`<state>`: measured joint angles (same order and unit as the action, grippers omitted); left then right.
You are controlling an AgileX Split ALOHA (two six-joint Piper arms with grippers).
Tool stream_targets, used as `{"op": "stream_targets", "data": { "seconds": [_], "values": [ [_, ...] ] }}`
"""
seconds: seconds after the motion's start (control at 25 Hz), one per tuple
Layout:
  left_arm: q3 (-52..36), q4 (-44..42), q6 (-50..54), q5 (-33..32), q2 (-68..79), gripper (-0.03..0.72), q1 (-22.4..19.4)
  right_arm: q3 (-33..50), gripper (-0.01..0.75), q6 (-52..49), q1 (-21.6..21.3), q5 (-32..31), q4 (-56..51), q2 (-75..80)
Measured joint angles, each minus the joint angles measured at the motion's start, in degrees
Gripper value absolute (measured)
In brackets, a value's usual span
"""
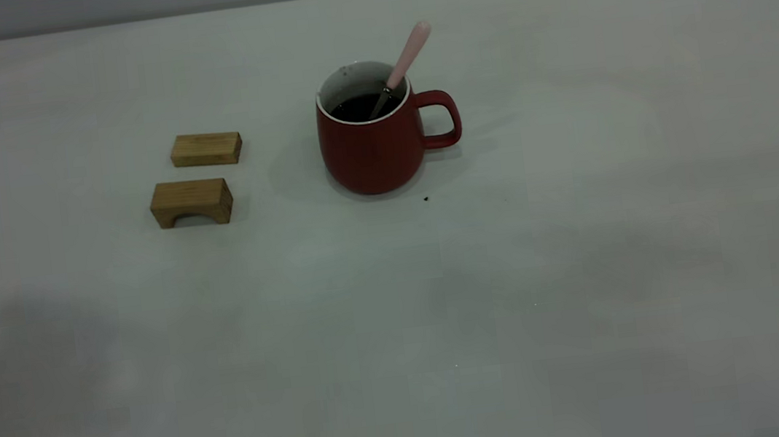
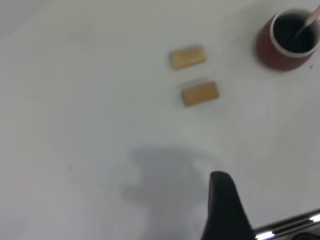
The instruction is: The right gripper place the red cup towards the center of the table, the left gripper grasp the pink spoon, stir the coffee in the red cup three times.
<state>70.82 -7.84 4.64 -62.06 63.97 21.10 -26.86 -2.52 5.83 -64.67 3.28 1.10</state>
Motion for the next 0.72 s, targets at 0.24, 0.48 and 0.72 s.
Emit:
{"op": "stream_targets", "data": {
  "seconds": [0.24, 0.48, 0.72],
  "values": [
    [-21.2, -1.1, 4.2, -1.0, -27.1, 0.531, 0.0, 0.0, 0.585, 0.0, 0.0, 0.0, 0.0, 0.0],
    [-35.5, -0.3, 4.6, -1.5, -49.0, 0.531, -4.8, 0.0, 0.585, 0.0, 0.0, 0.0, 0.0, 0.0],
    [-42.3, -0.1, 4.7, -2.2, -57.5, 0.531, -12.2, 0.0, 0.585, 0.0, 0.0, 0.0, 0.0, 0.0]
  ]
}}
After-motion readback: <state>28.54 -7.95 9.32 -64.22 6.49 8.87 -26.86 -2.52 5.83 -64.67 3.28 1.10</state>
